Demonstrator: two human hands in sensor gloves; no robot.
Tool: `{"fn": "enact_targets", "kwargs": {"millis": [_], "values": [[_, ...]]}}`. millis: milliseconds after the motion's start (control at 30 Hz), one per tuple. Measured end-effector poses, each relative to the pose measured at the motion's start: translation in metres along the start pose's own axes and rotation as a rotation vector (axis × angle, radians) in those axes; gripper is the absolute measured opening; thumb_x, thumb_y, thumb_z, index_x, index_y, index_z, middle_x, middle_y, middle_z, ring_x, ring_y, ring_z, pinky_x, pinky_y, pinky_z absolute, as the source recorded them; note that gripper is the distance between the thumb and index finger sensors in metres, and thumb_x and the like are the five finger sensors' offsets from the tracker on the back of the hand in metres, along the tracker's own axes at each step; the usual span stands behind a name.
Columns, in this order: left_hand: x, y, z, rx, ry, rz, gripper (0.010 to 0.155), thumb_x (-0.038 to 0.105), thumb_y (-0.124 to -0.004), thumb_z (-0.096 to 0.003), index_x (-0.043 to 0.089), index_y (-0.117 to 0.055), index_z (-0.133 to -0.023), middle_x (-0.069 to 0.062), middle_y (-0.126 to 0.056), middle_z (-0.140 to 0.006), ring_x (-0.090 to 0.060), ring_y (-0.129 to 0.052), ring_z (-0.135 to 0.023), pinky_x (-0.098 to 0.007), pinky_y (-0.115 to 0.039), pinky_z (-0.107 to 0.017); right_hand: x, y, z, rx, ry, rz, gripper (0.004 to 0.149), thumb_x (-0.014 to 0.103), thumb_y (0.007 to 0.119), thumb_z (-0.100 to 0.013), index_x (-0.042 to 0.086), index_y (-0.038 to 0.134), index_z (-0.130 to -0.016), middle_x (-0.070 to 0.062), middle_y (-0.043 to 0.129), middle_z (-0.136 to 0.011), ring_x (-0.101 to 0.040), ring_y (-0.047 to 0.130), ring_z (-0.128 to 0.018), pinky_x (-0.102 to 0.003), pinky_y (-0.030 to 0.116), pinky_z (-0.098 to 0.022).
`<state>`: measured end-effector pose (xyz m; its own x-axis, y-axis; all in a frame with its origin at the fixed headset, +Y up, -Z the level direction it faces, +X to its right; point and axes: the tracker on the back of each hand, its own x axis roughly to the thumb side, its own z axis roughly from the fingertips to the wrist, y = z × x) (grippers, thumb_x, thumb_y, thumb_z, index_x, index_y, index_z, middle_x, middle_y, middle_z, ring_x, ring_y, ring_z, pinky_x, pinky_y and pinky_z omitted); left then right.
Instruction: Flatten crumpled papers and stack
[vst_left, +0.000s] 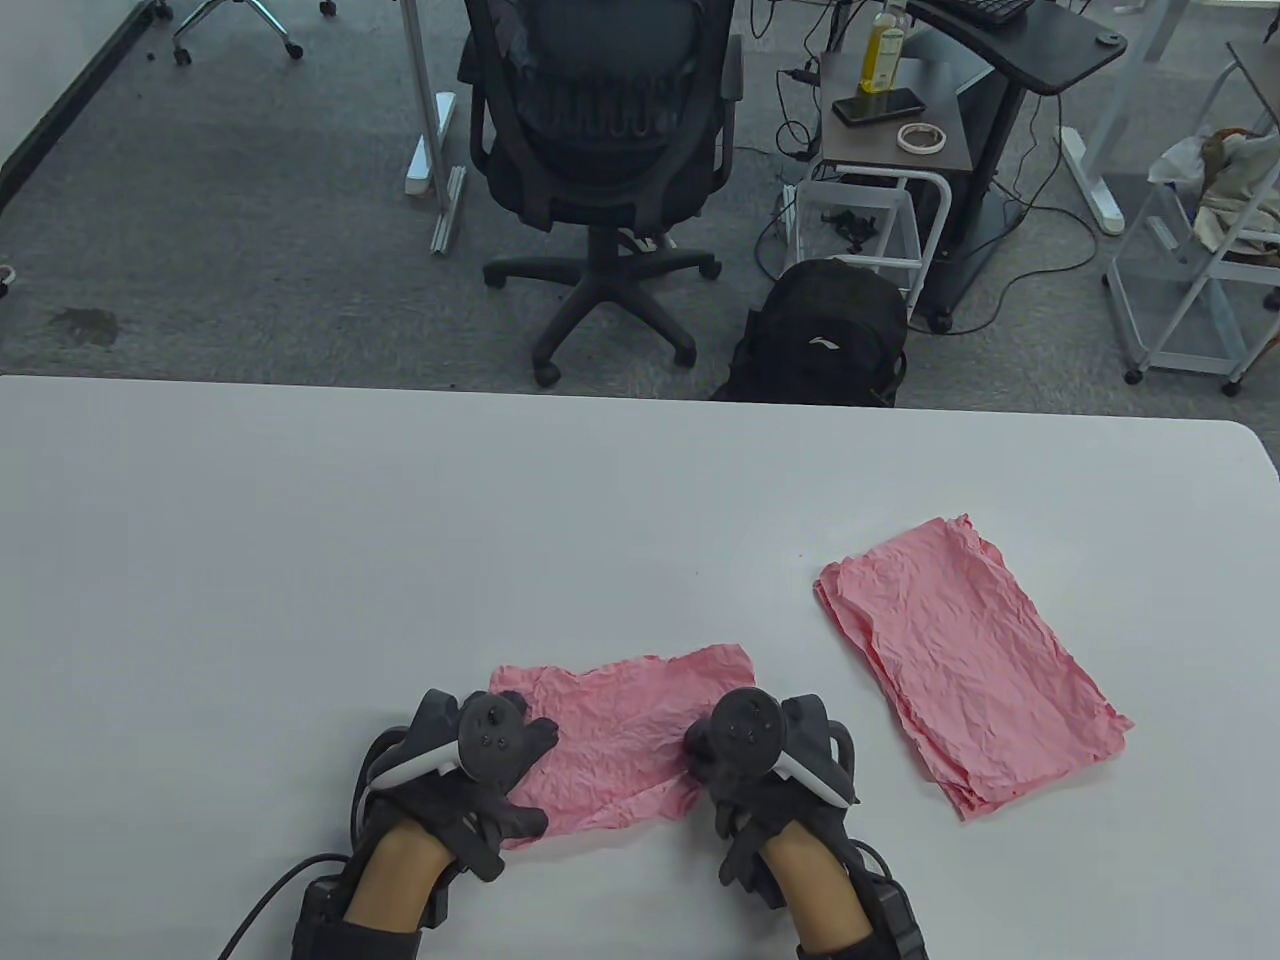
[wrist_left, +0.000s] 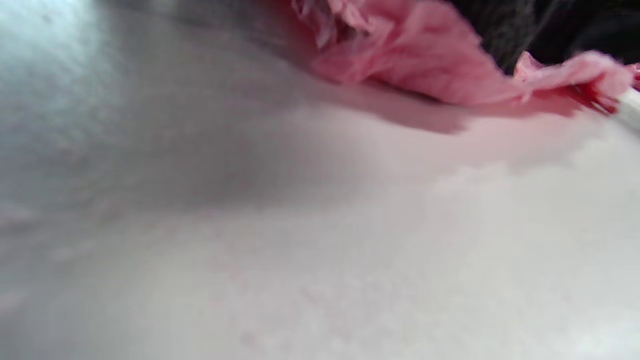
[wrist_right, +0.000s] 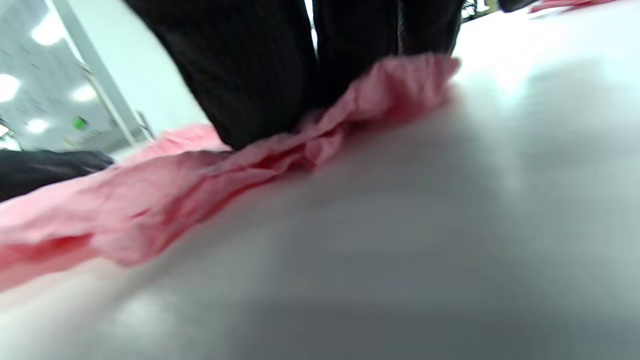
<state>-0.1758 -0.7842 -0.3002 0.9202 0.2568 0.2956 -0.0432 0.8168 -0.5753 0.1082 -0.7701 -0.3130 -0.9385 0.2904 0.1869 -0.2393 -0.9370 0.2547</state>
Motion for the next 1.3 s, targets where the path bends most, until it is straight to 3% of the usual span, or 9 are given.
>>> {"fn": "enact_targets", "kwargs": {"millis": [200, 267, 367, 533, 667, 767, 1100, 1167, 1300], "values": [[0.002, -0.001, -0.001, -0.013, -0.029, -0.006, 0.094, 0.059, -0.083, -0.0443, 0.028, -0.030, -0.116, -0.007, -0.006, -0.115, -0.040, -0.007, -0.112, -0.071, -0.015, -0.075, -0.008, -0.004, 0.007, 0.122, 0.060, 0.007, 0.069, 0.037, 0.092, -0.044, 0.022, 0.060, -0.104, -0.017, 0.046, -0.113, -0.055, 0.034, -0.101, -0.077, 0.028, -0.065], [0.006, -0.001, 0.000, 0.003, -0.043, -0.061, 0.097, 0.061, -0.083, -0.0440, 0.023, -0.029, -0.116, -0.006, 0.000, -0.114, -0.039, -0.003, -0.112, -0.071, -0.013, -0.075, -0.002, -0.009, 0.010, 0.035, -0.017, 0.005, 0.067, 0.035, 0.092, -0.044, 0.024, 0.063, -0.103, -0.018, 0.045, -0.114, -0.057, 0.034, -0.101, -0.078, 0.027, -0.064], [0.010, 0.000, 0.000, 0.006, -0.046, -0.097, 0.099, 0.061, -0.082, -0.0443, 0.018, -0.029, -0.116, -0.007, 0.000, -0.114, -0.039, -0.002, -0.112, -0.071, -0.013, -0.074, 0.027, -0.012, 0.014, -0.153, -0.235, -0.030, 0.051, 0.024, 0.091, -0.044, 0.020, 0.079, -0.093, -0.021, 0.063, -0.106, -0.055, 0.053, -0.095, -0.074, 0.042, -0.063], [0.009, -0.003, -0.002, -0.027, -0.029, -0.040, 0.099, 0.061, -0.080, -0.0454, 0.017, -0.025, -0.114, -0.012, -0.005, -0.114, -0.043, -0.009, -0.112, -0.072, -0.016, -0.074, 0.076, 0.017, 0.015, 0.000, -0.393, 0.175, 0.036, 0.021, 0.089, -0.044, 0.017, 0.090, -0.079, -0.013, 0.092, -0.079, -0.043, 0.083, -0.079, -0.065, 0.061, -0.058], [0.008, -0.003, -0.002, -0.027, -0.027, -0.041, 0.099, 0.061, -0.081, -0.0449, 0.018, -0.025, -0.114, -0.012, -0.007, -0.115, -0.042, -0.010, -0.112, -0.072, -0.017, -0.074, 0.071, 0.017, 0.007, 0.026, -0.313, 0.137, 0.040, 0.038, 0.087, -0.045, 0.015, 0.090, -0.077, -0.008, 0.097, -0.051, -0.037, 0.080, -0.078, -0.065, 0.060, -0.058], [0.009, -0.002, -0.002, -0.027, -0.023, -0.033, 0.099, 0.060, -0.082, -0.0444, 0.018, -0.026, -0.114, -0.012, -0.008, -0.115, -0.042, -0.010, -0.112, -0.072, -0.017, -0.074, 0.056, 0.013, 0.004, -0.012, -0.161, 0.139, 0.038, 0.031, 0.089, -0.045, 0.013, 0.089, -0.079, -0.010, 0.096, -0.049, -0.035, 0.080, -0.076, -0.066, 0.060, -0.057], [0.011, -0.003, -0.001, -0.025, -0.004, -0.035, 0.099, 0.062, -0.081, -0.0441, 0.018, -0.025, -0.114, -0.011, -0.008, -0.115, -0.041, -0.010, -0.112, -0.072, -0.018, -0.075, -0.009, -0.006, 0.006, 0.019, 0.249, 0.086, 0.064, 0.041, 0.088, -0.044, 0.023, 0.065, -0.101, -0.018, 0.057, -0.106, -0.054, 0.044, -0.098, -0.074, 0.037, -0.064], [0.011, -0.003, -0.001, -0.025, -0.003, -0.034, 0.099, 0.062, -0.081, -0.0440, 0.018, -0.026, -0.114, -0.011, -0.008, -0.115, -0.041, -0.010, -0.112, -0.072, -0.018, -0.075, -0.014, -0.008, 0.006, 0.030, 0.277, 0.077, 0.063, 0.041, 0.087, -0.045, 0.024, 0.064, -0.102, -0.019, 0.054, -0.110, -0.055, 0.041, -0.099, -0.074, 0.035, -0.064], [0.015, -0.002, 0.002, 0.018, -0.056, -0.089, 0.096, 0.058, -0.080, -0.0464, 0.035, -0.015, -0.113, -0.012, -0.007, -0.116, -0.043, -0.012, -0.113, -0.072, -0.016, -0.075, -0.013, -0.019, 0.009, -0.193, 0.199, 0.133, 0.051, 0.032, 0.086, -0.046, 0.018, 0.076, -0.094, -0.021, 0.075, -0.096, -0.051, 0.057, -0.094, -0.072, 0.044, -0.062]]}}
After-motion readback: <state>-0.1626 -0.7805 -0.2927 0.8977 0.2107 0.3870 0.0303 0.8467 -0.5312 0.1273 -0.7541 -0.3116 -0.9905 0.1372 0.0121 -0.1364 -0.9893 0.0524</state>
